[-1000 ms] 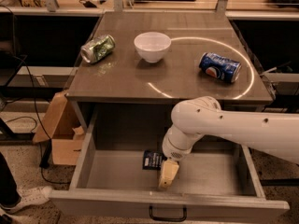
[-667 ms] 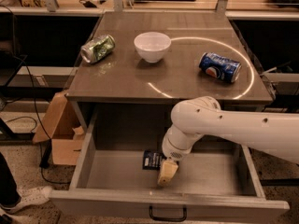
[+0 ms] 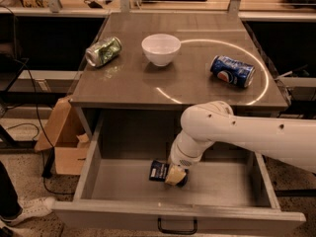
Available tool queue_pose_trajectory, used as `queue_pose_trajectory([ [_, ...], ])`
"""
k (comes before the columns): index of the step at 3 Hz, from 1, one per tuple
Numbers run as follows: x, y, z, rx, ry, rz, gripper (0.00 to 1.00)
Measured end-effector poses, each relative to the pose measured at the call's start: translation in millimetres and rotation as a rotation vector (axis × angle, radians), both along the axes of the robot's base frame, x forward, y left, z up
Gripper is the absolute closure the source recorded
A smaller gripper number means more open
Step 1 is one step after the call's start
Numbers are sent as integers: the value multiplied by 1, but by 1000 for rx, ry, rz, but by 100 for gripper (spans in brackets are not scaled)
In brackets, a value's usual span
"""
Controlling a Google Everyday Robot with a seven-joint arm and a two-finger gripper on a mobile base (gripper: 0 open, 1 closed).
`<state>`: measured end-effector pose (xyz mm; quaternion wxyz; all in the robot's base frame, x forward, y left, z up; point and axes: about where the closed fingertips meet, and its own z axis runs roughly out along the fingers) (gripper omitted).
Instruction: Pick rxbar blueberry from top drawer and place on counter
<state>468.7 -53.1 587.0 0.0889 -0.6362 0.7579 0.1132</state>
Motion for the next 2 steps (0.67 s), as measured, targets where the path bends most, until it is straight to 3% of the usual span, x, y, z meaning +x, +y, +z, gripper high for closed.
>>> queue_pose_trajectory([
  [1, 0, 0, 0, 0, 0, 0, 96],
  [2, 0, 0, 3, 0, 0, 0, 100],
])
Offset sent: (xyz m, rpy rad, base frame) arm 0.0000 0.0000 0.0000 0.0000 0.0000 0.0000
